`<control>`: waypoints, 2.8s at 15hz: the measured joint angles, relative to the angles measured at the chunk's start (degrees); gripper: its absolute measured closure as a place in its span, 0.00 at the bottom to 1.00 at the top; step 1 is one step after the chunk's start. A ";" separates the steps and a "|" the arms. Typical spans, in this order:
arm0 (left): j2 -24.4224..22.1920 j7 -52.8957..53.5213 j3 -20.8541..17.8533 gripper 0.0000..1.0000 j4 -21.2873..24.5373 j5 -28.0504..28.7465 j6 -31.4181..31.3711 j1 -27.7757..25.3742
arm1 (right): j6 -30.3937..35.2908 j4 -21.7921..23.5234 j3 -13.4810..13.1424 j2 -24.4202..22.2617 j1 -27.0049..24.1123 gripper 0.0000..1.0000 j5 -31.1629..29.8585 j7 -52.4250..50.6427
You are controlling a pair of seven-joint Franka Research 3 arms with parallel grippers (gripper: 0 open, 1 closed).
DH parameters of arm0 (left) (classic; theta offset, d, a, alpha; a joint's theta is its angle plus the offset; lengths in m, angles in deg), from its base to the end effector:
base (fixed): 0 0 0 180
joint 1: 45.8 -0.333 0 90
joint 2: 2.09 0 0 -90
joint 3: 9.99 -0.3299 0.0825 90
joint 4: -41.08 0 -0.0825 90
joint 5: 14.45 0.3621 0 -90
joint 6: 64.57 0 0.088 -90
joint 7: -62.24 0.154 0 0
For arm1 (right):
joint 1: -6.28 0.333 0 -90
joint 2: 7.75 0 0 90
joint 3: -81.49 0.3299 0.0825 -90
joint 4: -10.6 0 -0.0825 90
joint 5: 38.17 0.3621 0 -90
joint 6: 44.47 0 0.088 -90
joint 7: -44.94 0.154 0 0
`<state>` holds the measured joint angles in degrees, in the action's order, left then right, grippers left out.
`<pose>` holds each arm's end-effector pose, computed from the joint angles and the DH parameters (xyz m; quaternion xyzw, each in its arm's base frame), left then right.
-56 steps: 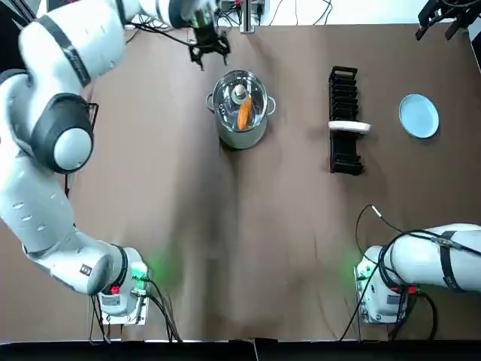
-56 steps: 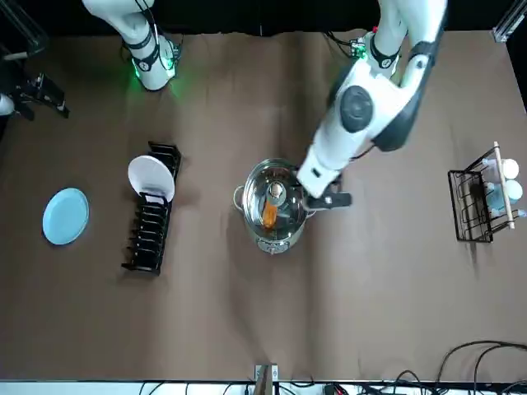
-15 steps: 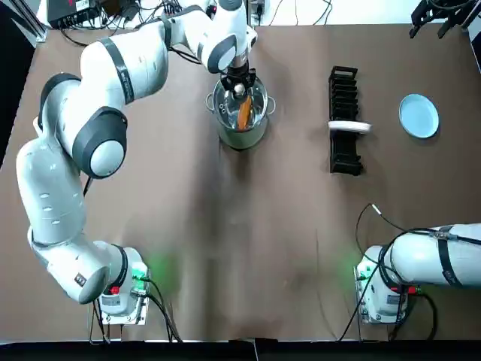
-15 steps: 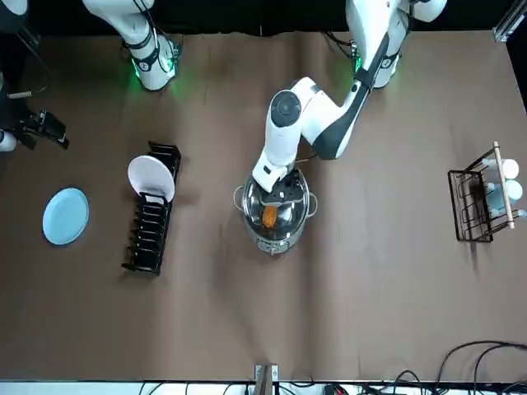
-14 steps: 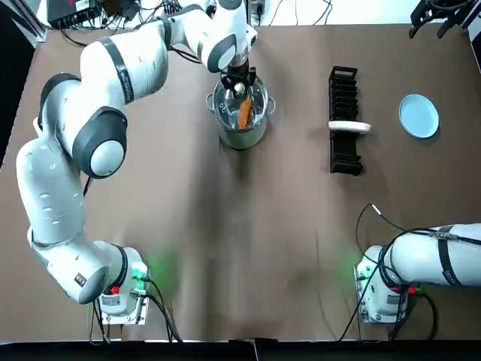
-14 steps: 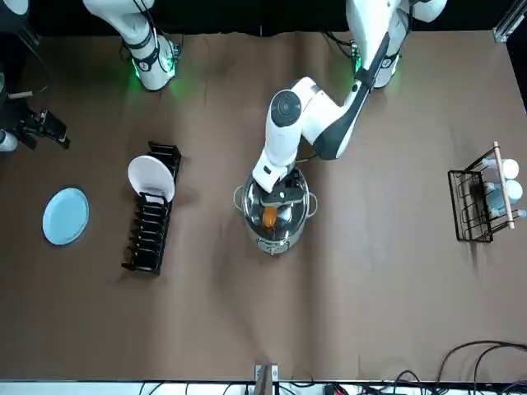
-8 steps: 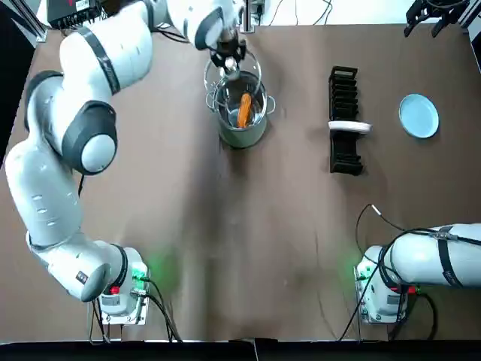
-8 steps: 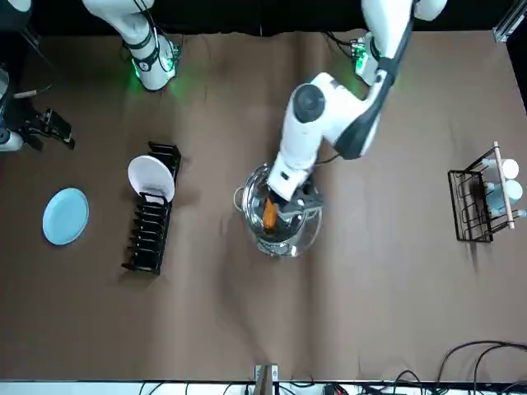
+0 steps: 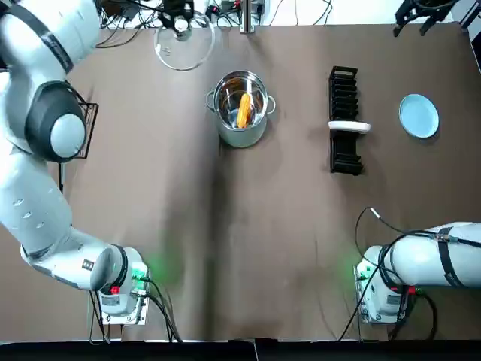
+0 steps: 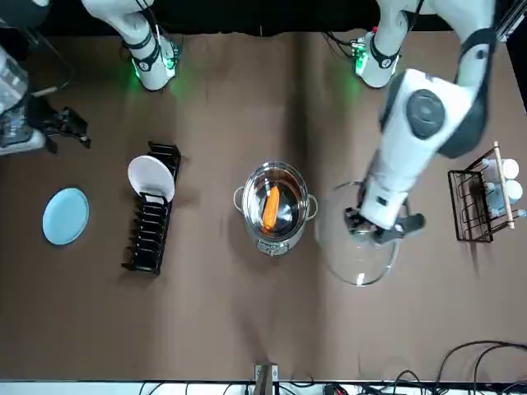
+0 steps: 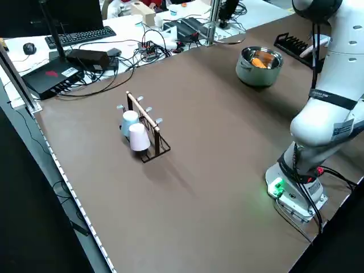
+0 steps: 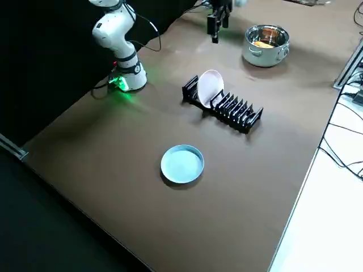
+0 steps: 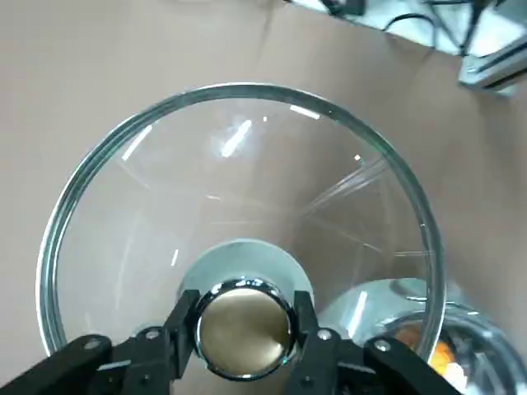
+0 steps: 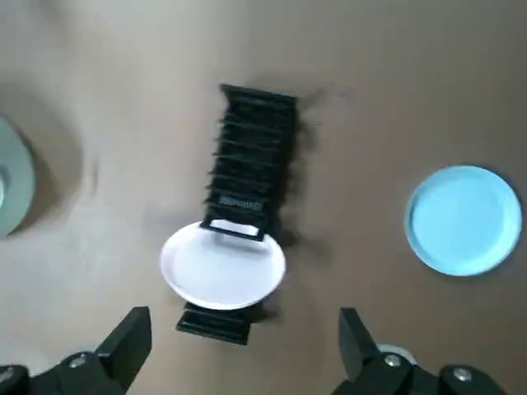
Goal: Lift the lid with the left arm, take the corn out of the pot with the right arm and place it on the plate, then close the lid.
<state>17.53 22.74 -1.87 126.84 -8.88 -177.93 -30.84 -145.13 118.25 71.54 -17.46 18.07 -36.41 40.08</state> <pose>0.6227 -0.2416 0.4612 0.9884 0.1322 0.0727 0.0178 0.4913 0.0147 0.5530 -0.9977 -0.0568 -0.0232 0.0291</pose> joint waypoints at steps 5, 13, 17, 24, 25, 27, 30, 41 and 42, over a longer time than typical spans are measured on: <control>-3.26 18.95 2.78 0.49 0.03 -2.89 11.16 -12.00 | -0.35 -0.11 0.41 4.67 10.09 0.00 0.07 1.00; -4.13 31.26 4.16 0.49 0.89 -3.15 15.33 -16.93 | -4.60 -18.26 0.61 24.97 25.92 0.00 5.38 27.95; -4.13 32.30 4.21 0.49 1.66 -3.15 15.23 -17.40 | -15.06 -25.23 0.62 35.94 31.94 0.00 5.41 41.62; -4.19 32.50 4.65 0.49 3.63 -3.13 12.73 -17.36 | -24.80 -32.60 0.59 51.02 38.87 0.02 5.41 52.95; -4.33 32.50 4.67 0.49 4.43 -3.13 11.76 -17.36 | -25.08 -32.89 0.59 52.32 39.74 0.05 5.41 53.58; -4.70 32.50 4.69 0.49 5.79 -3.13 10.42 -17.36 | -25.63 -33.20 0.53 54.05 40.64 0.06 5.41 54.04; -5.17 32.50 4.69 0.49 6.74 -3.11 9.95 -17.36 | -26.66 -33.33 0.52 55.16 40.79 0.06 5.41 54.08; -5.43 32.50 4.71 0.49 7.63 -3.08 9.08 -17.36 | -30.32 -33.41 0.44 60.21 41.37 0.07 5.41 53.85; -5.43 32.50 4.71 0.49 7.63 -3.08 9.07 -17.36 | -30.32 -33.42 0.45 60.31 41.38 0.08 5.41 53.81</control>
<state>12.10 55.24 2.84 134.47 -11.96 -168.87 -48.20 -175.45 84.84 71.99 42.85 59.45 -31.00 93.89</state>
